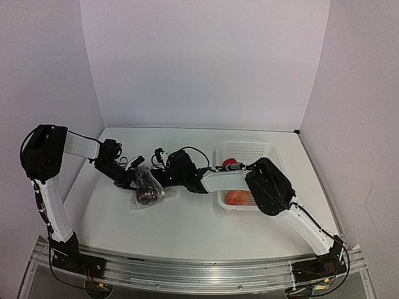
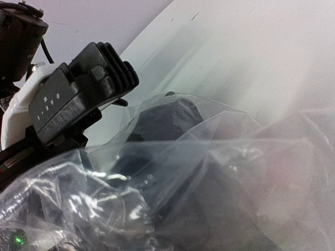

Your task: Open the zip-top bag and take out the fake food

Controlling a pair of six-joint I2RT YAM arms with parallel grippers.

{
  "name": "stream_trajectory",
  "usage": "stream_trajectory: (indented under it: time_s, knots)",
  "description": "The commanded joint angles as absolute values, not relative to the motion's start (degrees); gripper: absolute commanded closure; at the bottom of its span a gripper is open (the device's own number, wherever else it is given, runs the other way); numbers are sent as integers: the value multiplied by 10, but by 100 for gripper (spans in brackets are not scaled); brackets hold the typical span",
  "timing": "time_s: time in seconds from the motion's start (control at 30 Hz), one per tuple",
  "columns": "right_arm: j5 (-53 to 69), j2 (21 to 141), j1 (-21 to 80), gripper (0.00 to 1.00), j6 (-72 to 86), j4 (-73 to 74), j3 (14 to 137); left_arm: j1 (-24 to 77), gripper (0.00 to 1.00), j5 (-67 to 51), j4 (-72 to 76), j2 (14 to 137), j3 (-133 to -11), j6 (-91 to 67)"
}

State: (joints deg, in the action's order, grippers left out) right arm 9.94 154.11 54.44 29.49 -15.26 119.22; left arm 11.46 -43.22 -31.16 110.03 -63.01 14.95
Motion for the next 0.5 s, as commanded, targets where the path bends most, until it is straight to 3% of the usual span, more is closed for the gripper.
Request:
stream_trajectory:
  time_s: [0.0,0.1,0.17,0.47]
  knots:
    - [57,1502,540,71,290,-170,1131,92,100,-482,-323,1099,-663,139]
    - [57,1460,534,91,278,-172,1089,69,100,-476,-322,1097,-674,119]
    - [76,1430,530,96,269,-170,1054,55,100,-464,-316,1092,-681,93]
    - [216,1290,499,97,212,-119,900,32,100,-390,-294,1081,-699,57]
